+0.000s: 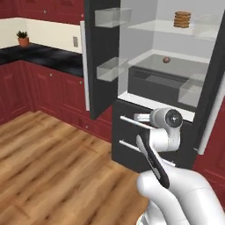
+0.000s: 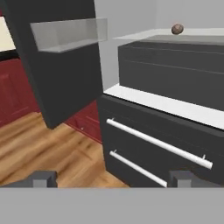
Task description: Pick the egg and butter from the fridge and place them by the bowl for mixing.
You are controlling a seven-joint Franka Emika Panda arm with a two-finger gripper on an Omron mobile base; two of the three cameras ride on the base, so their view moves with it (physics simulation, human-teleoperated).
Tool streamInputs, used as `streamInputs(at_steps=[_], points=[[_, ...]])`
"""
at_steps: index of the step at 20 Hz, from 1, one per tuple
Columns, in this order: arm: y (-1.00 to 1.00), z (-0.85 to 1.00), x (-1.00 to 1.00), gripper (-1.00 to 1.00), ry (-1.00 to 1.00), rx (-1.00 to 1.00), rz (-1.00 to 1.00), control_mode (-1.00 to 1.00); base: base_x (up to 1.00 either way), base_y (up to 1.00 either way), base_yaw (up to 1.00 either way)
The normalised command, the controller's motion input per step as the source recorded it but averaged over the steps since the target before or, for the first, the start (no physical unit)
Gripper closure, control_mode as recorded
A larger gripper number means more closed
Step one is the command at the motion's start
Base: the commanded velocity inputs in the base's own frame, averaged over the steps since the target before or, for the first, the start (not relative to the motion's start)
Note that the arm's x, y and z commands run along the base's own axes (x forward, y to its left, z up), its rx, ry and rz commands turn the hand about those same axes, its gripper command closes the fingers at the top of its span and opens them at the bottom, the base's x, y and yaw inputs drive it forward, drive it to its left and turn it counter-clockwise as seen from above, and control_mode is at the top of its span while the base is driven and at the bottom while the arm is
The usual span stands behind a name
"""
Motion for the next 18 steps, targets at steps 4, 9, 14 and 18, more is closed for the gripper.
streamInputs(at_steps=[4,9,14,18], points=[[0.0,0.0,0.0,-1.0,0.0,0.0,0.0,1.0,0.87,0.56,-0.39],[0.0,0.0,0.0,-1.0,0.0,0.0,0.0,1.0,0.62,0.49,-0.36],[0.0,0.0,0.0,-1.0,0.0,0.0,0.0,1.0,0.13,0.09,-0.56],[0.0,0.0,0.0,-1.0,0.0,0.0,0.0,1.0,0.36,0.41,-0.58]])
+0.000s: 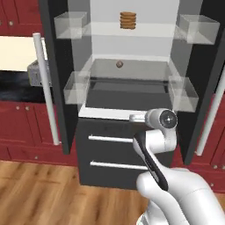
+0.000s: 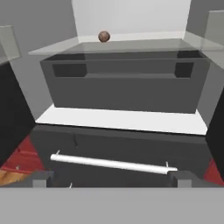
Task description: Pick the egg and butter from the fridge and place them by the bowl for mixing.
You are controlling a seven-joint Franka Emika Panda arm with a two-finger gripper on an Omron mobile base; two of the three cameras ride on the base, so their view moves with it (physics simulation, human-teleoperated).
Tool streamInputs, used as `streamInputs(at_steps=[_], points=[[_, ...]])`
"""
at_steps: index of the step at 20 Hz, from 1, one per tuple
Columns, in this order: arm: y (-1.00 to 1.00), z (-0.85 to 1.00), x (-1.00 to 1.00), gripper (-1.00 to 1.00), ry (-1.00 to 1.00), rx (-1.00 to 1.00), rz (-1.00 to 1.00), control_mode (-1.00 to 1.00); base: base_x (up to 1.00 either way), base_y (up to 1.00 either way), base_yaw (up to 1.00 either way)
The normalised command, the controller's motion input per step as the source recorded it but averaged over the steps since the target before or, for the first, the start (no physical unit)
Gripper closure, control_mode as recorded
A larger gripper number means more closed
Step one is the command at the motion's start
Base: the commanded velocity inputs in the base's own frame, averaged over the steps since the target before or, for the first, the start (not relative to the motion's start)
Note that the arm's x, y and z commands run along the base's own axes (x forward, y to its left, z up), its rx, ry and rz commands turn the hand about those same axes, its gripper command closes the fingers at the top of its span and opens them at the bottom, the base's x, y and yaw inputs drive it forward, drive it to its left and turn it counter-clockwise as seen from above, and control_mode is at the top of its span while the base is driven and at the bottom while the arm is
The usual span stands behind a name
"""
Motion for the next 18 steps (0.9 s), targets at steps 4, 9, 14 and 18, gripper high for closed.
streamInputs(at_steps=[4,9,14,18], points=[[0.0,0.0,0.0,-1.0,0.0,0.0,0.0,1.0,0.44,0.39,-0.56],[0.0,0.0,0.0,-1.0,0.0,0.0,0.0,1.0,0.55,0.38,-0.49],[0.0,0.0,0.0,-1.0,0.0,0.0,0.0,1.0,0.88,0.76,-0.23],[0.0,0.0,0.0,-1.0,0.0,0.0,0.0,1.0,0.68,0.44,-0.13]])
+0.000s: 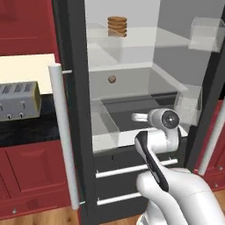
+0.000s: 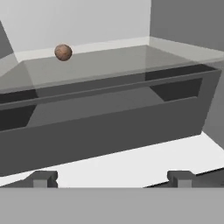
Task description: Pick the egg and butter from the fridge and place them by the bowl for mixing.
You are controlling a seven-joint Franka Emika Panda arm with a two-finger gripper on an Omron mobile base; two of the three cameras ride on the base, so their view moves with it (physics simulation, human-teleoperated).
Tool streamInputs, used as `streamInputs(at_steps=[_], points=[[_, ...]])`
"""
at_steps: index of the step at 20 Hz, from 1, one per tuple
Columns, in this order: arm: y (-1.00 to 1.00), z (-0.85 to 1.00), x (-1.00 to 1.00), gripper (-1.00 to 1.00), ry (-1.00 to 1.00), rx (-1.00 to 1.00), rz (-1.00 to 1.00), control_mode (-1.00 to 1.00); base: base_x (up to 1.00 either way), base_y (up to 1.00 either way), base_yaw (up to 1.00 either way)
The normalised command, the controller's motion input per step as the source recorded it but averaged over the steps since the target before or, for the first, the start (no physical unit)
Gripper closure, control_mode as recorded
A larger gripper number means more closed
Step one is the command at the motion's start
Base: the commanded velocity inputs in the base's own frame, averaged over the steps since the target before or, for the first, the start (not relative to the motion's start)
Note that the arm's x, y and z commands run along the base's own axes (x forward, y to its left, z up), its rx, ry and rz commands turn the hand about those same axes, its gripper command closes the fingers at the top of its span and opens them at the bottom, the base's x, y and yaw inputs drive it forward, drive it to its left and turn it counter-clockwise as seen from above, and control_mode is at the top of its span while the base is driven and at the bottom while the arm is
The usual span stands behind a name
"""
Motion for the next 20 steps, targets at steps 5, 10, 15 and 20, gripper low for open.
streamInputs(at_steps=[5,10,15,20], points=[[0.0,0.0,0.0,-1.0,0.0,0.0,0.0,1.0,-0.69,-0.97,0.16],[0.0,0.0,0.0,-1.0,0.0,0.0,0.0,1.0,-0.37,-0.31,-0.02],[0.0,0.0,0.0,-1.0,0.0,0.0,0.0,1.0,0.0,0.0,0.0],[0.0,0.0,0.0,-1.0,0.0,0.0,0.0,1.0,0.11,0.67,0.09]])
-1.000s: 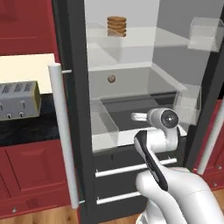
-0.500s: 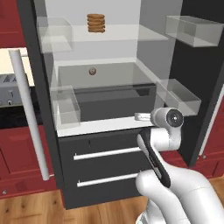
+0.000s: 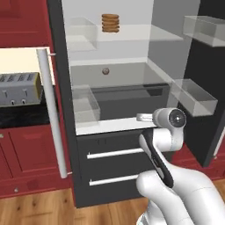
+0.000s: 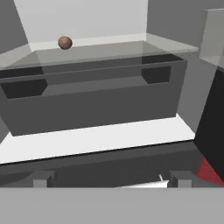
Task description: Pick the egg and butter from the fridge and place them by the bowl for mixing.
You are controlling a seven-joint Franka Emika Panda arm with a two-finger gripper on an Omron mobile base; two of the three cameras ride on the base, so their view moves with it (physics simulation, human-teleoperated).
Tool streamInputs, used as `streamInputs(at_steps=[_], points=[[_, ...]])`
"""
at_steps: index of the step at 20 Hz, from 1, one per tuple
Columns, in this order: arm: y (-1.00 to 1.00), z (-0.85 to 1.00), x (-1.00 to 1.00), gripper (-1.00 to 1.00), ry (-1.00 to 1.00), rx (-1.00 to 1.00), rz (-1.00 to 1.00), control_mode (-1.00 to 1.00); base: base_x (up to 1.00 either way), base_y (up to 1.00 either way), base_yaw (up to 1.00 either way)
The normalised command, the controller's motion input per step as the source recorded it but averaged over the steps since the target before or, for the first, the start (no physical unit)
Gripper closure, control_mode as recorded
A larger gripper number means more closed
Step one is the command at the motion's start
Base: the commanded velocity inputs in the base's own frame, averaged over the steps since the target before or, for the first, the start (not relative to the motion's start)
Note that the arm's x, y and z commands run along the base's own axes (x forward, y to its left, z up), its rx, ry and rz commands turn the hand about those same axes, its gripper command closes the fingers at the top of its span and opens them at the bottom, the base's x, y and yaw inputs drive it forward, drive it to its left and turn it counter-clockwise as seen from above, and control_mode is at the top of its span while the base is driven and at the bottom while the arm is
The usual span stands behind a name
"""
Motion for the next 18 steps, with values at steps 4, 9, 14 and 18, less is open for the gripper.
streamInputs(at_steps=[4,9,14,18], points=[[0.0,0.0,0.0,-1.0,0.0,0.0,0.0,1.0,0.12,0.01,0.0],[0.0,0.0,0.0,-1.0,0.0,0.0,0.0,1.0,0.94,0.11,0.0],[0.0,0.0,0.0,-1.0,0.0,0.0,0.0,1.0,0.59,0.62,0.02],[0.0,0.0,0.0,-1.0,0.0,0.0,0.0,1.0,0.3,0.49,0.04]])
